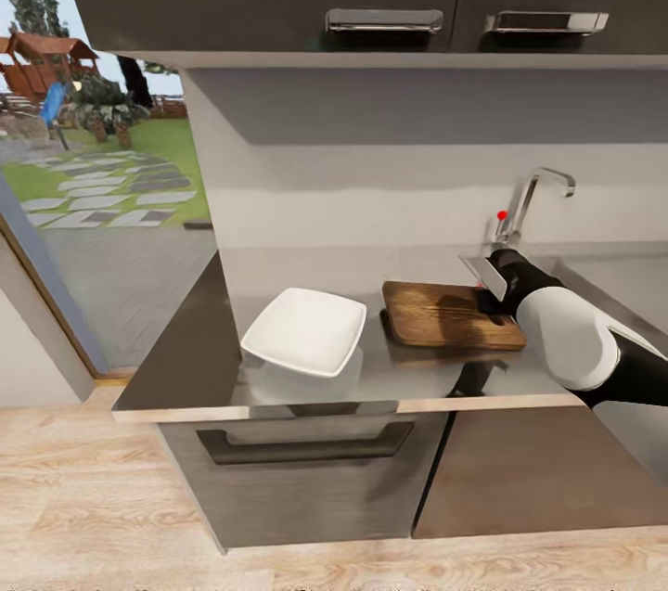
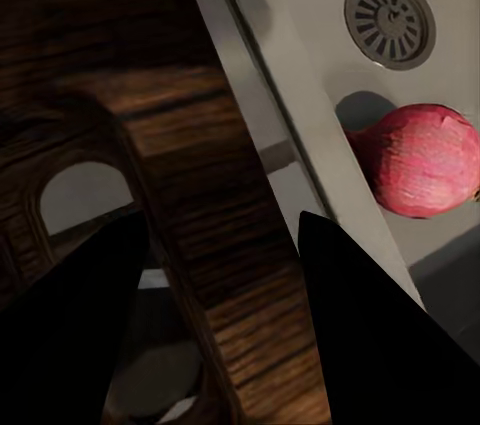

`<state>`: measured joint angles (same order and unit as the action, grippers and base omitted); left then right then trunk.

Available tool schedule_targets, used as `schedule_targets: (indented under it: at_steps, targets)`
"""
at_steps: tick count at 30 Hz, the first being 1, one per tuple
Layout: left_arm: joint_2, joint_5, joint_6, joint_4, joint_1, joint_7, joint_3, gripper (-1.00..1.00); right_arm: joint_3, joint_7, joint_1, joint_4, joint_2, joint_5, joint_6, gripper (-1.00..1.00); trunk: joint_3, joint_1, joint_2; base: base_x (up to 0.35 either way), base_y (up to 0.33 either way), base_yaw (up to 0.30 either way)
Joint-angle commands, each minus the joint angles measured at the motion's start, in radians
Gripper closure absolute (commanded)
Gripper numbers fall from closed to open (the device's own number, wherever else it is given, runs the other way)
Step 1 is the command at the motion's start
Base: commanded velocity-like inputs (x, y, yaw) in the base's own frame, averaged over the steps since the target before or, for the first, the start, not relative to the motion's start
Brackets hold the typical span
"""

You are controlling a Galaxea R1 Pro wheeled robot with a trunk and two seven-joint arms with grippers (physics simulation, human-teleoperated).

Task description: In the kitchen, take the Vidalia onion out of the sink, dice it on the chopping board with the paring knife, put the diced onion into the bowl on the countertop, then place both the paring knife and the chopping board into the sink.

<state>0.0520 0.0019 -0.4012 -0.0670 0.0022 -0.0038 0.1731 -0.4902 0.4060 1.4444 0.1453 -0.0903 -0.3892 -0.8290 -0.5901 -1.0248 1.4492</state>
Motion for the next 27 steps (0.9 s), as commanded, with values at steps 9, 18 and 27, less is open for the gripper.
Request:
schedule_targets:
  at_steps: [9, 18, 27]
  targets:
    - [0.0, 0.0, -0.005, -0.002, -0.001, 0.0, 0.003, -1.0, -0.008, 0.037, 0.001, 0.003, 0.004, -0.007, -0.003, 1.0, -0.015, 0.0, 0.0, 0.0, 0.0, 0.0]
    - [0.0, 0.0, -0.005, -0.002, -0.001, 0.0, 0.003, -1.0, -0.007, 0.067, 0.001, 0.01, 0.016, -0.005, -0.006, 1.0, -0.026, 0.0, 0.0, 0.0, 0.0, 0.0]
    - [0.0, 0.0, -0.005, -0.002, -0.001, -0.001, 0.003, -1.0, -0.008, 0.069, 0.001, 0.013, 0.025, -0.006, -0.008, 1.0, -0.029, 0.0, 0.0, 0.0, 0.0, 0.0]
